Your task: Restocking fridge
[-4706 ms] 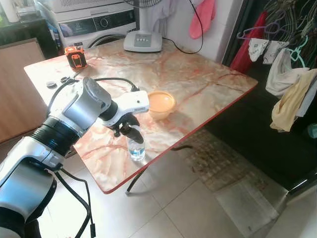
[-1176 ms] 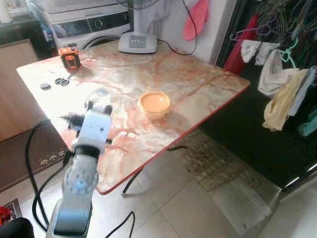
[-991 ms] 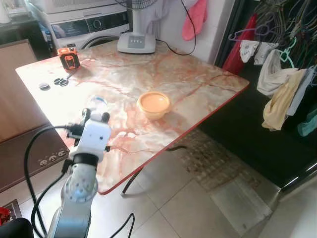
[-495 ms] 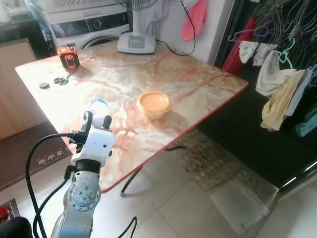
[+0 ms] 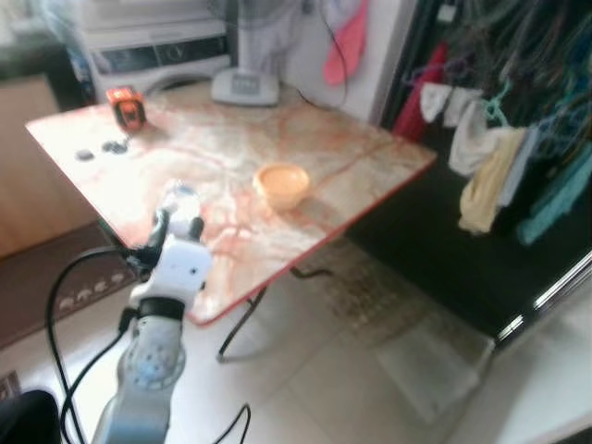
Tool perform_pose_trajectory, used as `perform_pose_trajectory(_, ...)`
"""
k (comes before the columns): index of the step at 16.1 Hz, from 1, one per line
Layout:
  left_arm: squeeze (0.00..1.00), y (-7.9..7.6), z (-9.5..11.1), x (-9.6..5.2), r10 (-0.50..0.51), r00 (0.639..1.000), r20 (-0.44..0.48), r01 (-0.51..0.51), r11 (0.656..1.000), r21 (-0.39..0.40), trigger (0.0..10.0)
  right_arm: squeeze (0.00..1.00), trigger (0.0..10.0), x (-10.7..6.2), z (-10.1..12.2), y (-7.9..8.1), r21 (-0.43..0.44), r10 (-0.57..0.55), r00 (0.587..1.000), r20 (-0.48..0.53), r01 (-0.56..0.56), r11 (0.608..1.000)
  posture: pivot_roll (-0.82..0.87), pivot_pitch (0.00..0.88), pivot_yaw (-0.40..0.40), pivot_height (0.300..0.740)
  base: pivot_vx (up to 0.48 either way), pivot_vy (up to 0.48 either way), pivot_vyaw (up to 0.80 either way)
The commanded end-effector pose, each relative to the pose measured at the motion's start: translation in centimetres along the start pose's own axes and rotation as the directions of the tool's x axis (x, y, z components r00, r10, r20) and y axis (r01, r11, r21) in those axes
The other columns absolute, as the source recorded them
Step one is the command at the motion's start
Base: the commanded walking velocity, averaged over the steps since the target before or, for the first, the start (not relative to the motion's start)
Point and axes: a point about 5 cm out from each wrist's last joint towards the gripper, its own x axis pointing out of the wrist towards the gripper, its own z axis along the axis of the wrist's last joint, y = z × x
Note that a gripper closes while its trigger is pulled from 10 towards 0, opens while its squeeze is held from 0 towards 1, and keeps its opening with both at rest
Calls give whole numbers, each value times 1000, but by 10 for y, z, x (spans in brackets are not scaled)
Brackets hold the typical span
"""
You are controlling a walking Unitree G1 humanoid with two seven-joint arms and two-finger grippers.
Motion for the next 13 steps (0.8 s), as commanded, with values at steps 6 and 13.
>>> perform_pose_trajectory(6,0,-4,-3,-1,-16,1000,-6,16,1000,-15,10000,0,10000,-4,-11,-5,-7,-9,998,-59,9,1000,41,11,-75,740,-324,0,0)
perform_pose_trajectory(13,0,-9,-10,1,-39,999,-38,38,999,-31,10000,0,10000,-2,-7,-5,-9,-6,999,-53,6,1000,45,10,-80,740,-227,0,0)
